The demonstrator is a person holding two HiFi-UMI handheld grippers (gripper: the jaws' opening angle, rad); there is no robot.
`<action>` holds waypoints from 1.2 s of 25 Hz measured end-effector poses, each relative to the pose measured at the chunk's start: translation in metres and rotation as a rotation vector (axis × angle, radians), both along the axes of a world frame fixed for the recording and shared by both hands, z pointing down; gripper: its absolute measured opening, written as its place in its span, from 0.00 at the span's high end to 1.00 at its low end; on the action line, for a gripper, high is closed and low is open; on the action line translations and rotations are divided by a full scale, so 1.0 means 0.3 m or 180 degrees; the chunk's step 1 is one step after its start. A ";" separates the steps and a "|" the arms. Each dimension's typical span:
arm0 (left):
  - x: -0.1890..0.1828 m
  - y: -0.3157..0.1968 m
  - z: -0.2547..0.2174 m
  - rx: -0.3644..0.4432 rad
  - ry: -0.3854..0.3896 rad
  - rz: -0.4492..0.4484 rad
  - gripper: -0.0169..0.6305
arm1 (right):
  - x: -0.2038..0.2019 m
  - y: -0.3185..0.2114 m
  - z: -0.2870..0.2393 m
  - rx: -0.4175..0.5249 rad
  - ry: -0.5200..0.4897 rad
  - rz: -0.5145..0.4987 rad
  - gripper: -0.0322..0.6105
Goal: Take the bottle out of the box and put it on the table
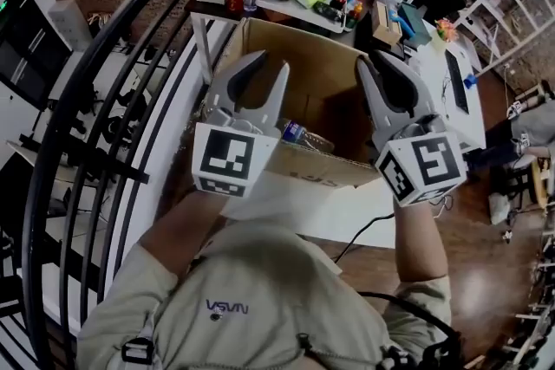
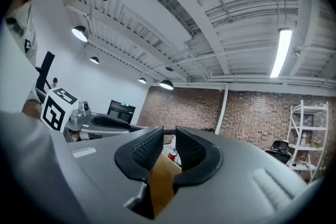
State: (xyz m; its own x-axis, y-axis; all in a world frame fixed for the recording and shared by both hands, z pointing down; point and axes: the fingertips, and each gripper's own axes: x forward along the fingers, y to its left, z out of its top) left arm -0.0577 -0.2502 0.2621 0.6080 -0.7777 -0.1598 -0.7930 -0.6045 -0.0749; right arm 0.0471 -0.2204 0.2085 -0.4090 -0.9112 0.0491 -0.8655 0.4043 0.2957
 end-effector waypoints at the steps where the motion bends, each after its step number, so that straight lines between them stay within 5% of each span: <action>1: 0.014 -0.016 -0.002 -0.0007 -0.0024 -0.0022 0.86 | 0.000 -0.030 0.012 -0.0054 0.0032 -0.0052 0.84; 15: 0.089 -0.279 0.062 -0.0334 -0.0311 -0.0412 0.86 | 0.006 -0.336 0.340 -0.0863 0.0352 -0.0528 0.76; 21: 0.091 -0.364 0.208 -0.0682 -0.0403 -0.0475 0.81 | -0.038 -0.384 0.587 -0.1429 0.0718 -0.0751 0.69; 30: 0.090 -0.381 0.280 -0.0869 -0.0412 -0.0475 0.79 | -0.078 -0.347 1.017 -0.2422 0.1462 -0.1132 0.60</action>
